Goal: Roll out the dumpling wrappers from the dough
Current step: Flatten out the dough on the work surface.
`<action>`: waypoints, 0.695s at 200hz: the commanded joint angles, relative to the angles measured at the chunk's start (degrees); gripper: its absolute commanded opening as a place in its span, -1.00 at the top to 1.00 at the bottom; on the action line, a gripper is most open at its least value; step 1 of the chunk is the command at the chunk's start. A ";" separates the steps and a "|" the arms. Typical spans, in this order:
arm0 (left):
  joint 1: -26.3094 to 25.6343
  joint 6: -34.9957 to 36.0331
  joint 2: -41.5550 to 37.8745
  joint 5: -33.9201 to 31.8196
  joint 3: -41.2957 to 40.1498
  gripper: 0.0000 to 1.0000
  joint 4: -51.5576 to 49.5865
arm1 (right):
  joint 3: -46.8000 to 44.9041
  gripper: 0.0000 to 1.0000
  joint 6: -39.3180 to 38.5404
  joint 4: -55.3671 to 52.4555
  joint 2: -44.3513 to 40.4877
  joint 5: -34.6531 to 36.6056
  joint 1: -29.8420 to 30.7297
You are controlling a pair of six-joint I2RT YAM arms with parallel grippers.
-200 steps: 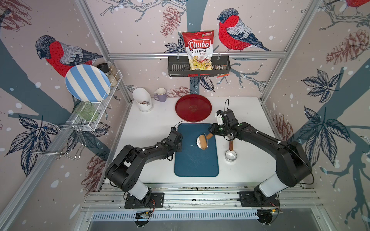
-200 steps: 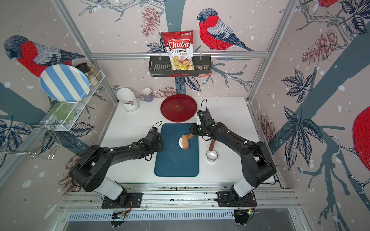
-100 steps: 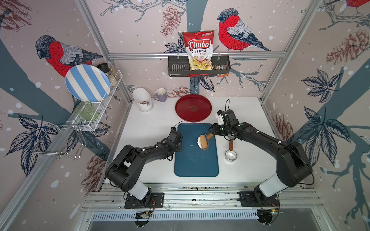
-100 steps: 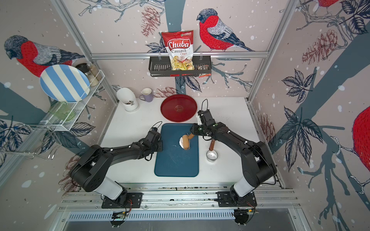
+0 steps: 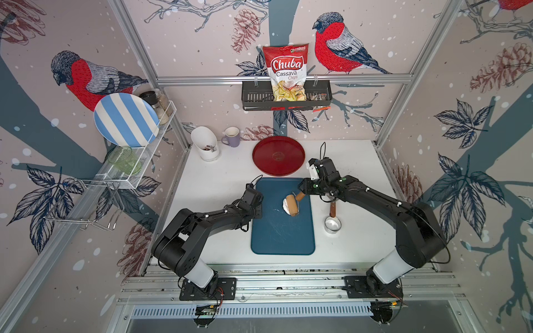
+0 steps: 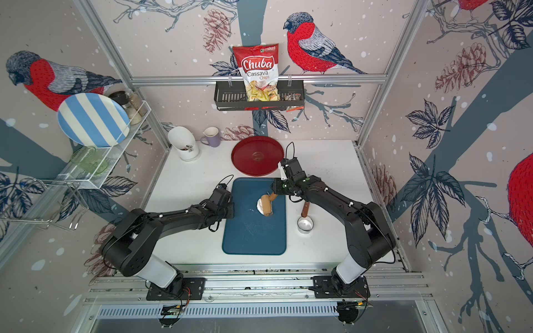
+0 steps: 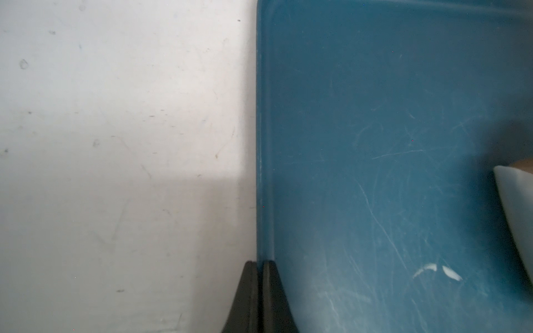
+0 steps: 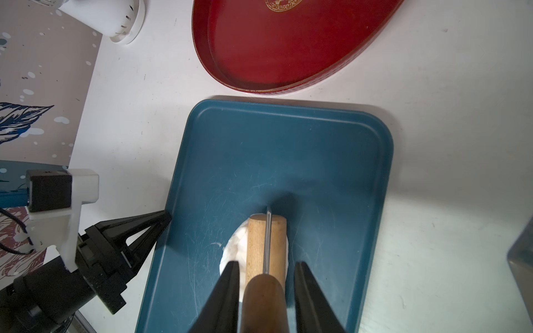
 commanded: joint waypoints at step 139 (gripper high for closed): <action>0.35 0.20 0.45 -1.23 -0.19 1.00 -1.98 | 0.85 1.00 -0.08 -14.56 5.77 1.95 5.10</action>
